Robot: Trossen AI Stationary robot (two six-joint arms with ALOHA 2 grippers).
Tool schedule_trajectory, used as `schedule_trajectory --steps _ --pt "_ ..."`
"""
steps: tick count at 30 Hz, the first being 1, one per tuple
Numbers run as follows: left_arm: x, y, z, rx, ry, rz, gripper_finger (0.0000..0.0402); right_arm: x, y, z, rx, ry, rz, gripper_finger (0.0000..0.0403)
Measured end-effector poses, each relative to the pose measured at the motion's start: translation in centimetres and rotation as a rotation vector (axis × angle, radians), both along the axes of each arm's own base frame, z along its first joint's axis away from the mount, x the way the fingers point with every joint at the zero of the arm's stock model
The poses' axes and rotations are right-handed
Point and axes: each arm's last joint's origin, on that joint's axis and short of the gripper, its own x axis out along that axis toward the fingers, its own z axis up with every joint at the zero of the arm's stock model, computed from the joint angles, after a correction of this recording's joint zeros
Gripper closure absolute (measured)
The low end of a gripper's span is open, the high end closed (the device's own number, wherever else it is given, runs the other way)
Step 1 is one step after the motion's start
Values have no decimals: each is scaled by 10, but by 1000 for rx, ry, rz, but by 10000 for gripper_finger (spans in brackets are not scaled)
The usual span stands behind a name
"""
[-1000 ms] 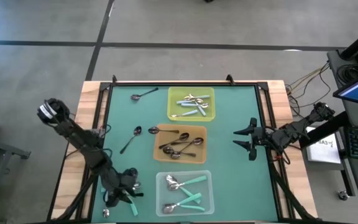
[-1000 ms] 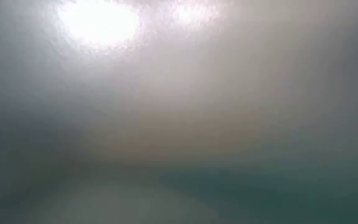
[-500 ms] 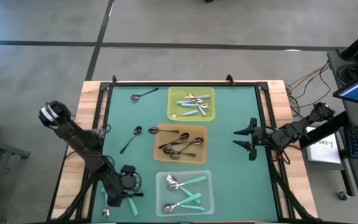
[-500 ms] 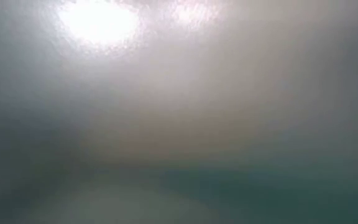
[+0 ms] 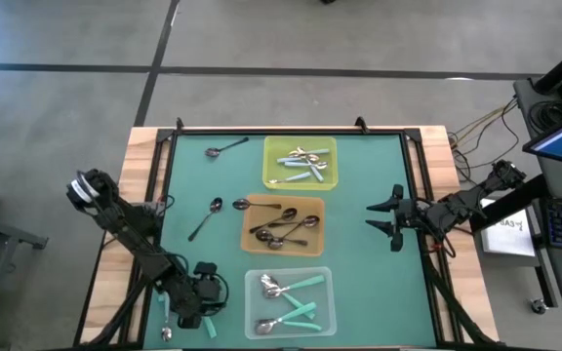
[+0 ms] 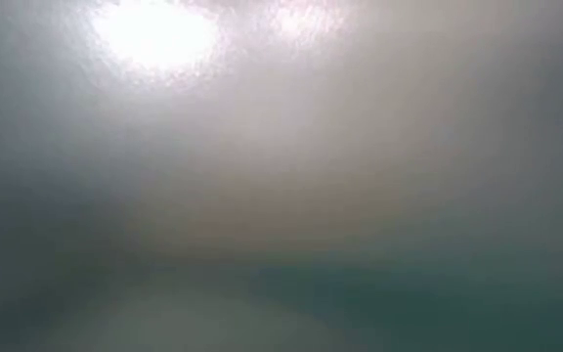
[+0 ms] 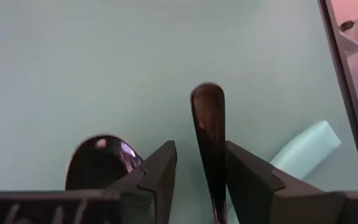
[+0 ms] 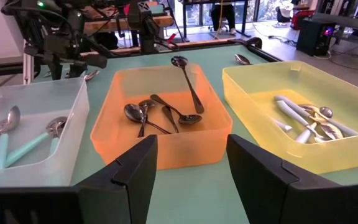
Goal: Sort silverware by color (type)
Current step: Put the black spoon into the orange bin
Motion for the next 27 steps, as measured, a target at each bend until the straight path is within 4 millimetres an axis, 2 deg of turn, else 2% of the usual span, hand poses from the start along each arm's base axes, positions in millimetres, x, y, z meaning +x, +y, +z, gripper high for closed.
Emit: schedule_trajectory --steps 3,8,15,18,22,27 --pt "2 1 3 -3 -17 5 315 0 0 0 0 0 0 218" --pt "2 2 3 -49 18 38 392 0 0 0 0 0 0 218" --pt "4 4 4 -85 35 107 400 0 0 0 0 0 0 218" --pt "8 6 11 -102 18 121 401 0 0 0 0 0 0 218" --pt "19 14 29 -132 -46 129 401 0 0 0 0 0 0 218" --pt "40 34 65 -117 -175 125 401 0 0 0 0 0 0 218"
